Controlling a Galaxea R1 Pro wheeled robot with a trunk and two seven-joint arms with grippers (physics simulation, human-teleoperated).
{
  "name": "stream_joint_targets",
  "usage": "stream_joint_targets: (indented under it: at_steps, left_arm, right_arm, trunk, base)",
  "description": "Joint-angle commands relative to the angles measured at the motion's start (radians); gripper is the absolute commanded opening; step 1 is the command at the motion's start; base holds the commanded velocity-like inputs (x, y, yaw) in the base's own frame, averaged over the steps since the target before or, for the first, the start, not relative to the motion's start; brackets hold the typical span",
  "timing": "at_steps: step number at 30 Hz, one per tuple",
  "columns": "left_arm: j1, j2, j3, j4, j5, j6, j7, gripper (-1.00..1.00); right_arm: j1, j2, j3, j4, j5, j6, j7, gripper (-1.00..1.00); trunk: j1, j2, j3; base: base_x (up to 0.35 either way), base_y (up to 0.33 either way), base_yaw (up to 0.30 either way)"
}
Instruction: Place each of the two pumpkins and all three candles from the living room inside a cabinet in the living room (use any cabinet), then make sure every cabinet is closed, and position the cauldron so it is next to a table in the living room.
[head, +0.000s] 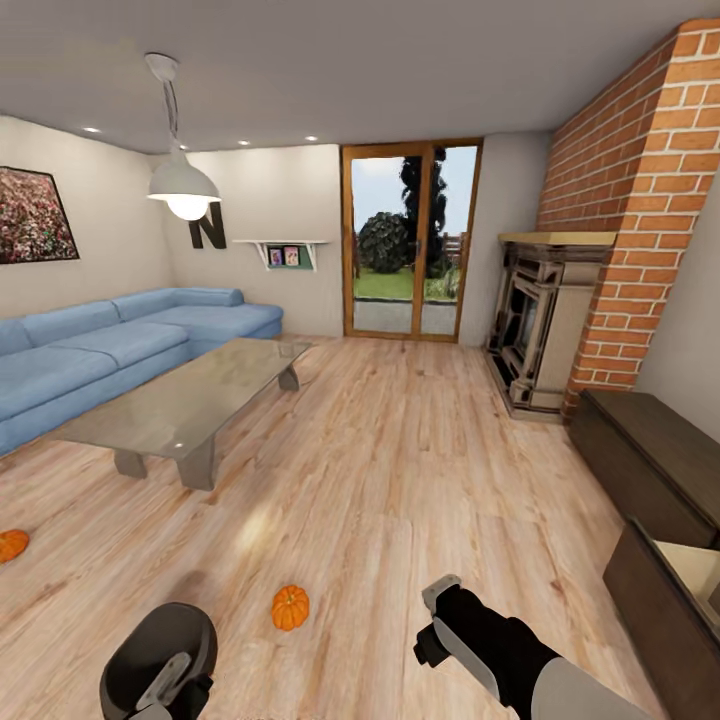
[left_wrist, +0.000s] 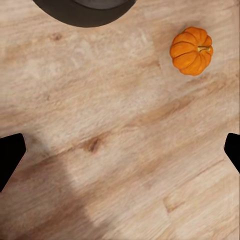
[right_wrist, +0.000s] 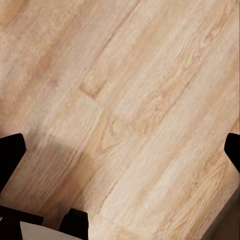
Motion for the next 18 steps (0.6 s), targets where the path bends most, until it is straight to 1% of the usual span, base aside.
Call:
stream_joint_targets:
  at_steps: [1,5,10,12,17,18]
  left_arm:
    - [-0.002,-0.001,-0.008,0.002,0.007,0.000,0.001,1.00]
    - [-0.002,-0.002,-0.008,0.002,0.007,0.000,0.001,1.00]
    - [-0.002,-0.002,-0.008,0.002,0.007,0.000,0.001,1.00]
    - [-0.002,-0.002,-0.008,0.002,0.007,0.000,0.001,1.00]
    - [-0.002,-0.002,-0.008,0.002,0.007,0.000,0.001,1.00]
    - [-0.002,-0.002,-0.008,0.002,0.007,0.000,0.001,1.00]
  right_arm:
    - [-0.001,-0.001,0.006,-0.002,-0.011,0.002,-0.009,1.00]
    - [-0.001,0.000,0.006,-0.002,-0.011,0.002,-0.009,1.00]
    - [-0.001,-0.001,0.006,-0.002,-0.011,0.002,-0.009,1.00]
    - [-0.001,-0.001,0.006,-0.002,-0.011,0.002,-0.009,1.00]
    - [-0.001,-0.002,0.006,-0.002,-0.011,0.002,-0.009,1.00]
    - [-0.001,-0.002,0.006,-0.002,-0.011,0.002,-0.009,1.00]
  trunk:
    - [0.000,-0.001,-0.001]
    - [0.000,-0.001,-0.001]
    - [0.000,-0.001,-0.001]
    - [0.000,-0.001,-0.001]
    - [0.000,-0.001,-0.001]
    - [0.000,-0.001,-0.001]
  base:
    - [0.000,0.000,0.293]
    - [0.000,-0.058,0.293]
    - [0.008,-0.219,0.271]
    - [0.048,-0.271,0.142]
    - [0.072,-0.286,0.053]
    - [0.025,-0.284,0.231]
